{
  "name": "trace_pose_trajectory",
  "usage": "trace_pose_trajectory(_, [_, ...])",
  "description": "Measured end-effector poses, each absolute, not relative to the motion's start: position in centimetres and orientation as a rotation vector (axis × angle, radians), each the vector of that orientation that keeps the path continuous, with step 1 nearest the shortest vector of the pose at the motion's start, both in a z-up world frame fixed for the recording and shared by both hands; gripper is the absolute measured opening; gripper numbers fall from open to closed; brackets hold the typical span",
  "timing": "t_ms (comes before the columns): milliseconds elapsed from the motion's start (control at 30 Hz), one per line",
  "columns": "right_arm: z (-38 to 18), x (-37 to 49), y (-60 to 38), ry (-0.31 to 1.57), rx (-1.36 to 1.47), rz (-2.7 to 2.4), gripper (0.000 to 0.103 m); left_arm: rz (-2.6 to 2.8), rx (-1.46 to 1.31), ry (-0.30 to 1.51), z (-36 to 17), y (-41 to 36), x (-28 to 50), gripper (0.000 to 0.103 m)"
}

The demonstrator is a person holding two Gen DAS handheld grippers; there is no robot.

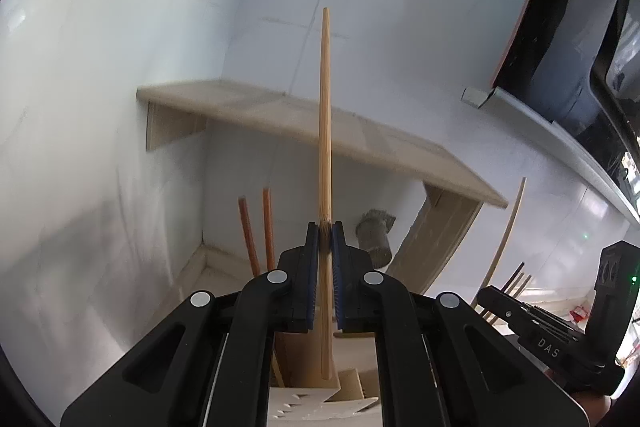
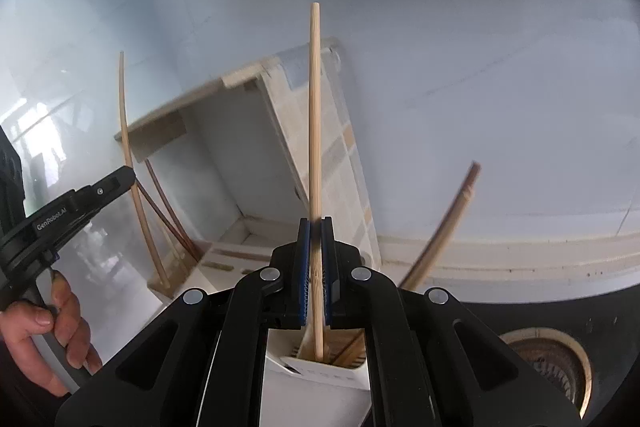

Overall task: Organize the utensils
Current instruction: 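Lower the left chopstick into the holder and open while the right gripper does the same, then withdraw both open grippers from the holder back over the last two chopsticks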

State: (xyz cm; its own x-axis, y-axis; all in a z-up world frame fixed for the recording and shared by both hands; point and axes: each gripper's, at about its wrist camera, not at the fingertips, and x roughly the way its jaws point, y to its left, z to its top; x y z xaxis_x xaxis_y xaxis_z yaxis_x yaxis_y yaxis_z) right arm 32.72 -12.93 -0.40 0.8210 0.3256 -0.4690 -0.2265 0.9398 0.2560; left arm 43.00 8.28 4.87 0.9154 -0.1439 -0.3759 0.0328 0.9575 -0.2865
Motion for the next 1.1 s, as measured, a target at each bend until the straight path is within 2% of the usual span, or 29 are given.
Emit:
trace_pose_trajectory(333, [-0.8,33.0,-12.9,0.543,0.175,0.309,0.006,-0.078,-0.264,0.414,3.4,8.5,43.2,0.006])
trace_pose_trajectory(433, [-0.8,33.1,-12.9,0.55,0.174,0.314,0.007,-0.08,-0.235,0.428,3.2,8.2,43.4,0.015])
trace_pose_trajectory(500, [-0.9,33.3,-13.1,0.568,0.181,0.311,0.007,-0.078,-0.217,0.433,3.3,8.2,43.4,0.015])
trace_pose_trajectory(533, [-0.9,33.3,-13.2,0.575,0.183,0.308,0.011,-0.078,-0.221,0.436,3.3,8.4,43.3,0.015])
trace_pose_trajectory(567, [-0.9,33.2,-13.4,0.581,0.186,0.304,0.022,-0.08,-0.226,0.439,3.5,8.5,43.2,0.016])
trace_pose_trajectory(633, [-0.6,33.0,-13.7,0.591,0.199,0.296,0.034,-0.08,-0.231,0.447,3.8,8.8,43.1,0.019])
trace_pose_trajectory(733, [-0.2,32.6,-14.0,0.607,0.197,0.287,0.035,-0.082,-0.228,0.458,4.3,9.0,42.6,0.023])
trace_pose_trajectory(800, [0.4,32.3,-14.0,0.616,0.183,0.277,0.039,-0.085,-0.224,0.463,4.7,9.1,42.4,0.024])
trace_pose_trajectory(900, [1.0,32.0,-13.7,0.623,0.178,0.255,0.048,-0.093,-0.224,0.471,5.4,9.2,41.7,0.034])
trace_pose_trajectory(1100, [1.7,30.8,-14.1,0.635,0.157,0.212,0.063,-0.103,-0.215,0.476,6.4,9.0,40.4,0.039])
